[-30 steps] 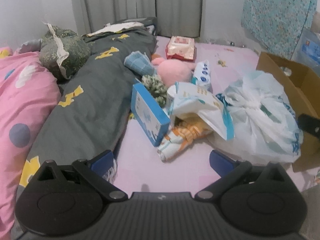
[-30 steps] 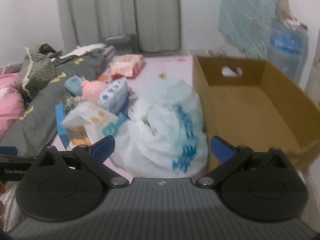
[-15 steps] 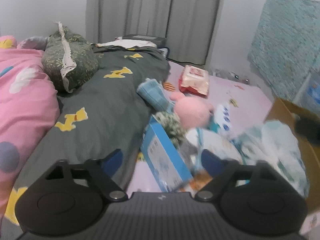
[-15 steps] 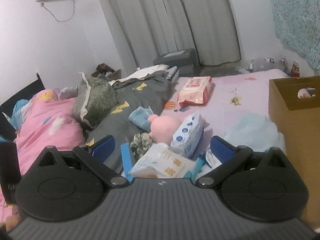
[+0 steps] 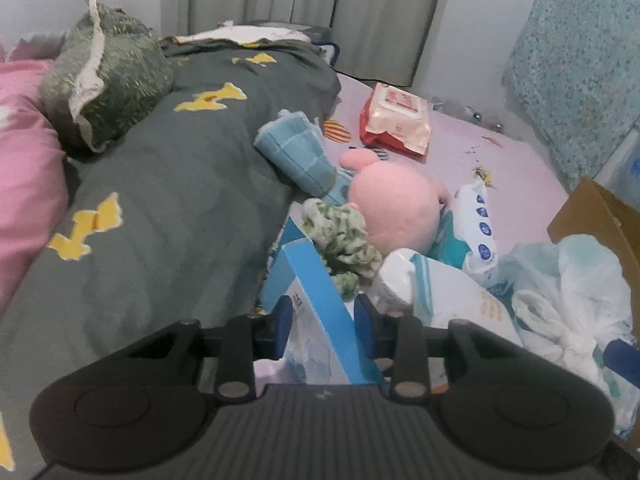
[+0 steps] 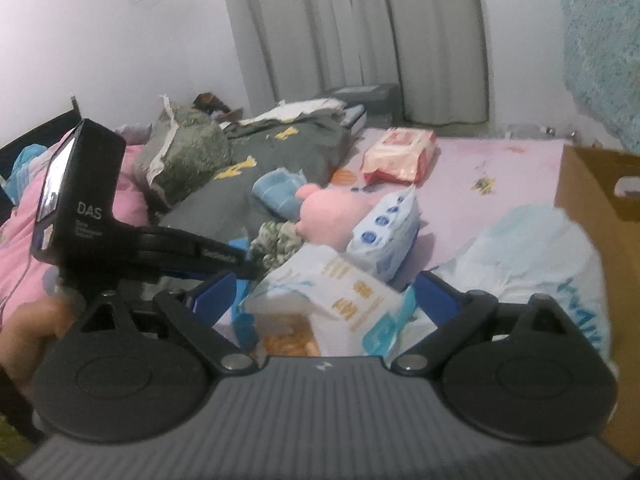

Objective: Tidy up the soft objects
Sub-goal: 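Reach the left gripper down and grasp the blue bandage box, then lift the blue box with the left gripper while the right gripper closes on it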

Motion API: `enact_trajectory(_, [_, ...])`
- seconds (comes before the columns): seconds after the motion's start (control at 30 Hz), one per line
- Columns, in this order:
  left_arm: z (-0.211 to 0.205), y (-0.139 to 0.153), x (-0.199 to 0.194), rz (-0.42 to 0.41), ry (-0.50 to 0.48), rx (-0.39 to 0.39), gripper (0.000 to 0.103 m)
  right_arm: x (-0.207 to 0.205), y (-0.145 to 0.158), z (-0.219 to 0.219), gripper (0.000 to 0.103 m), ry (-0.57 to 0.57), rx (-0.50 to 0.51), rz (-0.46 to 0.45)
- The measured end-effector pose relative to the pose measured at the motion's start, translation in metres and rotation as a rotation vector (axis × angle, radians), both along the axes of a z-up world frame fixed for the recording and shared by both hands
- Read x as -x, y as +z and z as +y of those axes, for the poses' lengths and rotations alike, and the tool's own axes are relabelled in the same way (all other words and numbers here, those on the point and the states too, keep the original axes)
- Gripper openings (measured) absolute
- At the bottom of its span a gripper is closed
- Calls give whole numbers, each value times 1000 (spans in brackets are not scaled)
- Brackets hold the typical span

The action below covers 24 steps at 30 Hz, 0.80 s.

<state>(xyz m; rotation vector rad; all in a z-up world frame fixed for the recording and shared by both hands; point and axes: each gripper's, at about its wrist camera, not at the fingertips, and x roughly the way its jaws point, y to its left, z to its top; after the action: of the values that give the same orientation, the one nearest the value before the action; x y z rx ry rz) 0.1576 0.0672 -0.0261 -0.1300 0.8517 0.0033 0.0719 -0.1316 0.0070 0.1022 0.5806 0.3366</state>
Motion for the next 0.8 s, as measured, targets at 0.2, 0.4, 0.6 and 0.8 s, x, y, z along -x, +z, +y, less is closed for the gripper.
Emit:
enact_trajectory(0.2, [7,4,18,14,21,-80,34,-5,-8,0,89,24,-32,31])
enact_trajectory(0.4, [28,-19,20,134,73,-7,34,-7,-17,-2,85,42,-62,79])
enact_trajectory(0.6, [35,-22,20,143,97,22,36,-9,-24,-2,77,77,-100,123])
enact_trajectory(0.8, [37,-27,16,174,101,54,47,-9,-30,2,73,101,-129,158])
